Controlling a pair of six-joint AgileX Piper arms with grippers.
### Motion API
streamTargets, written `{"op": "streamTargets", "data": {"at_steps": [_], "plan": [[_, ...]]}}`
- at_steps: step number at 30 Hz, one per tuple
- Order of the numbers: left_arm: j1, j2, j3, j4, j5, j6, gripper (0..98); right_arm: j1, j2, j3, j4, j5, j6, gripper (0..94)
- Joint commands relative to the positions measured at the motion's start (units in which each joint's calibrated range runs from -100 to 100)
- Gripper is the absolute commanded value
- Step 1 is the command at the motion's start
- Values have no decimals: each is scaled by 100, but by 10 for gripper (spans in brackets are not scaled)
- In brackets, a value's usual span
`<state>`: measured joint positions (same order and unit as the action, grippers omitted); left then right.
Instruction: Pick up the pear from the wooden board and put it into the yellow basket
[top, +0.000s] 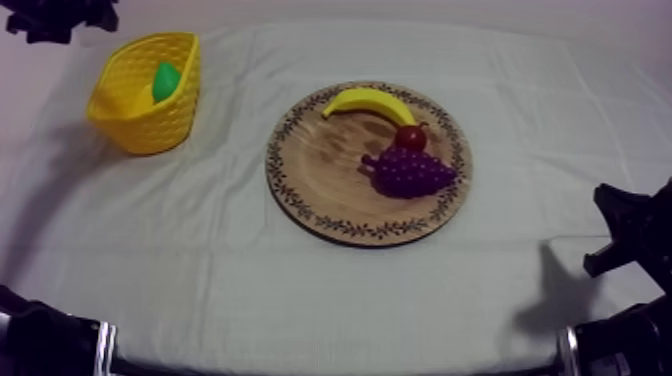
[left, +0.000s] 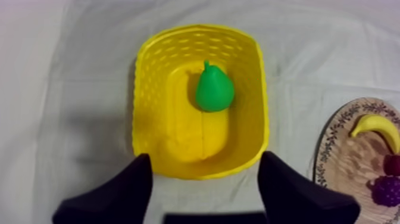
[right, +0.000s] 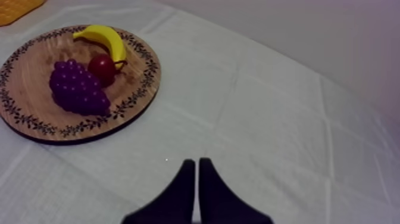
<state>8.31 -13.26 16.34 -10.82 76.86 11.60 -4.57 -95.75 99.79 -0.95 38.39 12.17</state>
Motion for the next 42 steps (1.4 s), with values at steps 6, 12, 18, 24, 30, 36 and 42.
{"op": "streamTargets", "data": {"at_steps": [6,12,18,24,30,36,42], "plan": [[31,-2605,959,94,-295,-194,344,-3,-1,-1,0,0,2,5],[-94,-4147,2190,340,-1034,-457,93,-3,-1,-1,0,0,2,5],[-407,-5563,3905,656,-2177,-674,12,-3,-1,-1,0,0,3,5],[-546,-6879,5412,778,-2845,-780,1,-3,-1,-1,0,0,3,5],[-571,-7862,6733,856,-3453,-766,0,-3,-1,-1,0,0,2,5],[-568,-8494,7535,860,-3651,-766,0,-3,-1,-1,0,0,2,5],[-561,-8653,8072,877,-3951,-800,0,-3,-1,-1,0,0,2,5]]}}
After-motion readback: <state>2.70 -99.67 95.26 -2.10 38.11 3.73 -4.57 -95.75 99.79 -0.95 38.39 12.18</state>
